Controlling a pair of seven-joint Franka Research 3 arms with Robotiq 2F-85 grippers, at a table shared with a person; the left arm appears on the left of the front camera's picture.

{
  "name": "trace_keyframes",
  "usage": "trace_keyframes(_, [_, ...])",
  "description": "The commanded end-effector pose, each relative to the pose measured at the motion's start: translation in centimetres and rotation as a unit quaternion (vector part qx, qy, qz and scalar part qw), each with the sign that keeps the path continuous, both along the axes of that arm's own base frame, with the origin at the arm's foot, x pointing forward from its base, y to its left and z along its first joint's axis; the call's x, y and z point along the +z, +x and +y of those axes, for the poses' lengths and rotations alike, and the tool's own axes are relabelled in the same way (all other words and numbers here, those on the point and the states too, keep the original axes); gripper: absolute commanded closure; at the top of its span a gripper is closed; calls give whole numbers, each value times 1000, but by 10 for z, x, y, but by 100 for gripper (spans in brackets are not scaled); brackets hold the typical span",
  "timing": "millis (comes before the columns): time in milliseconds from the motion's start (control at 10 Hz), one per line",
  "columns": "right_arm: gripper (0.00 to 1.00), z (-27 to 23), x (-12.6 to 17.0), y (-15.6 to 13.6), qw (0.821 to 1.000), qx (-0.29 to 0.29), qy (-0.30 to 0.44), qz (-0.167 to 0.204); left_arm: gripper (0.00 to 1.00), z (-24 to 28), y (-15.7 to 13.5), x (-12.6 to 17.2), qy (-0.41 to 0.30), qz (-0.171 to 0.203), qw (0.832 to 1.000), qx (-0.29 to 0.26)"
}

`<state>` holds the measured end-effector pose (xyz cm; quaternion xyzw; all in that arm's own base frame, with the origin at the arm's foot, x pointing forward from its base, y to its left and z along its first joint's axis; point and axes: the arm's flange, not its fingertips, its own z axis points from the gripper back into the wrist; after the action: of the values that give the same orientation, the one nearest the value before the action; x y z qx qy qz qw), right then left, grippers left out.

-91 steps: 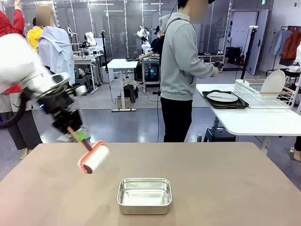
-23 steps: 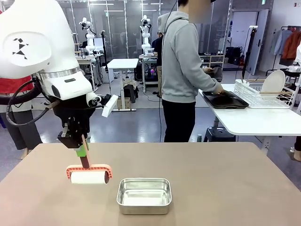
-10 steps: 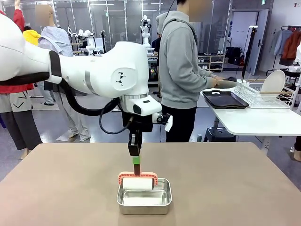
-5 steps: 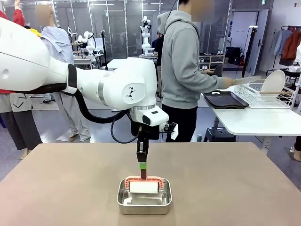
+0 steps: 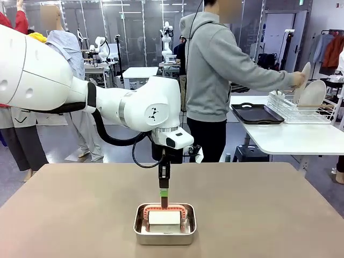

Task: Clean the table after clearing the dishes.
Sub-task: Place the Lint Roller back on top of the Airtight Container.

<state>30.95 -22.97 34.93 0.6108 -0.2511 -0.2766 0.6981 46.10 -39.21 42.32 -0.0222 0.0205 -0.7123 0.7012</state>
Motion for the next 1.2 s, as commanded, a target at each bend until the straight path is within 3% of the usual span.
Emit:
trace_keyframes(0, [0,0,3,-3,1000,4,-2,-2,45,1,10,0,5,-13,1000,8])
trace_keyframes(100, [0,0,3,-3,1000,4,-2,-2,28,2,11,2,2,-14,1000,11])
trace_keyframes(200, [0,0,3,-3,1000,4,-2,-2,41,5,13,4,1,-14,1000,14])
trace_keyframes(300, [0,0,3,-3,1000,4,-2,-2,0,8,14,4,9,-22,999,21])
trace_keyframes(400, [0,0,3,-3,1000,4,-2,-2,7,9,13,4,13,-28,999,23])
trace_keyframes(500, [0,0,3,-3,1000,4,-2,-2,0,11,14,6,9,-40,999,24])
trace_keyframes(700, [0,0,3,-3,1000,4,-2,-2,0,15,12,14,3,-59,998,27])
trace_keyframes(900, [0,0,3,-3,1000,4,-2,-2,0,19,2,18,-21,-41,999,1])
trace_keyframes(1100, [0,0,3,-3,1000,4,-2,-2,0,11,19,16,-1,-38,999,18])
